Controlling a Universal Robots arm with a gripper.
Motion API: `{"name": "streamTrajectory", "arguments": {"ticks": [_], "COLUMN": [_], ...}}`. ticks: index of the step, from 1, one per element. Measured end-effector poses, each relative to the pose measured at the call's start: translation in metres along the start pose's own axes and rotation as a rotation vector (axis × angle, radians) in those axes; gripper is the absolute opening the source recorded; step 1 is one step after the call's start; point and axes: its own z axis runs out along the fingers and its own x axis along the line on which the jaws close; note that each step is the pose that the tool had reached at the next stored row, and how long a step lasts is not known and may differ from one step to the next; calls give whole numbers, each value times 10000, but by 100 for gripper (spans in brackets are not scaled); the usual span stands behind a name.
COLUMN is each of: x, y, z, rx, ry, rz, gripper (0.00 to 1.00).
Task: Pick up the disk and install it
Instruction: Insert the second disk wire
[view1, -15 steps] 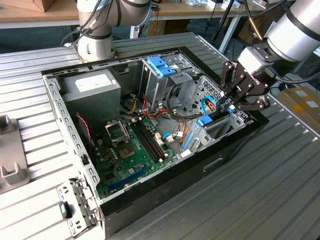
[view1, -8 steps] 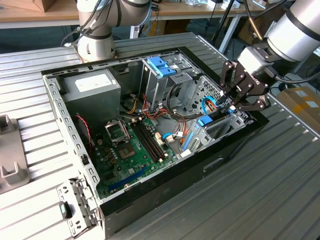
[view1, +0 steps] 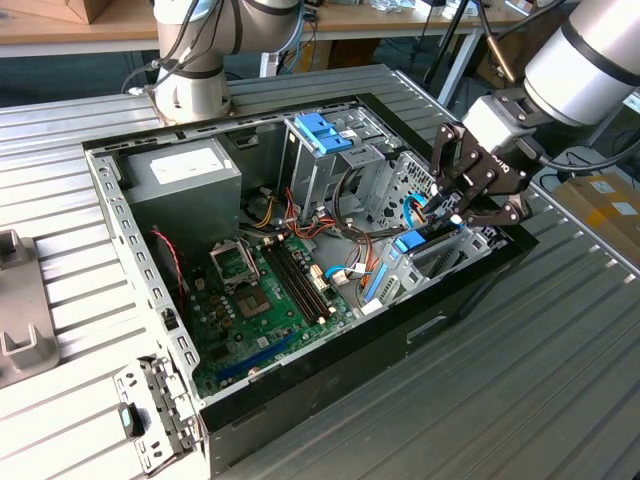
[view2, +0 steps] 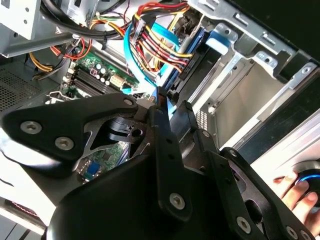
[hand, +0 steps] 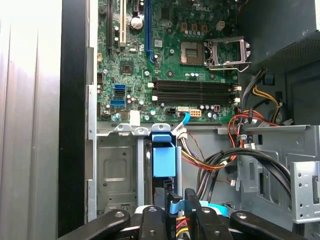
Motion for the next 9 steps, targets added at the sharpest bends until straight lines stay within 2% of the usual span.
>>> {"name": "streamTrajectory", "arguments": {"ticks": [9], "x": [-1], "y": [8], "z": [0], "rx": [0], "ry": [1], "rz": [-1], "gripper": [30]}}
